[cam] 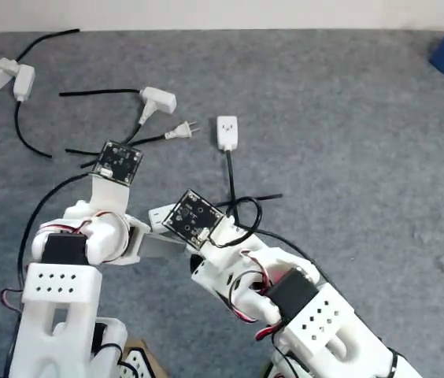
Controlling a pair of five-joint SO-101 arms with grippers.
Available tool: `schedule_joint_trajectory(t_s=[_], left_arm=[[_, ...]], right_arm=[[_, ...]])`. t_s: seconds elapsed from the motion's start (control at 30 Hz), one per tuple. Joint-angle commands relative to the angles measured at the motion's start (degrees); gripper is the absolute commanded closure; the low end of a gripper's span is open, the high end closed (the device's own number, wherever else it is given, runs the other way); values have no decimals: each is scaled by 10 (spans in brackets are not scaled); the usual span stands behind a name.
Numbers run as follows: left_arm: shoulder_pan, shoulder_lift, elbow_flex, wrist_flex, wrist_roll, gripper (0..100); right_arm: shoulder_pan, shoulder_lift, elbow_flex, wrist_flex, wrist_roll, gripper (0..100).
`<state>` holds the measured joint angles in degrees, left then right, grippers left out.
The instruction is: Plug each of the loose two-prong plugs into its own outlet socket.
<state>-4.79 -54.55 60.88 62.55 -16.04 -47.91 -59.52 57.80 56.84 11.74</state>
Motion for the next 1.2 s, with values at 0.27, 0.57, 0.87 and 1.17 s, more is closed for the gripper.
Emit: schedule_joint_trajectory(t_s=[0.27, 0.57, 0.87, 1.17], left_arm=[[-161, -6, 9, -78, 1, 500], [-267, -6, 104, -196, -18, 500], [-348, -10, 256, -369, -59, 500], [-375, -10, 315, -449, -57, 500]], right_arm=[[58, 153, -136, 22, 25, 991], [30, 505, -457, 134, -116, 991], [14, 746, -811, 317, -170, 991], [22, 887, -996, 413, -165, 991]])
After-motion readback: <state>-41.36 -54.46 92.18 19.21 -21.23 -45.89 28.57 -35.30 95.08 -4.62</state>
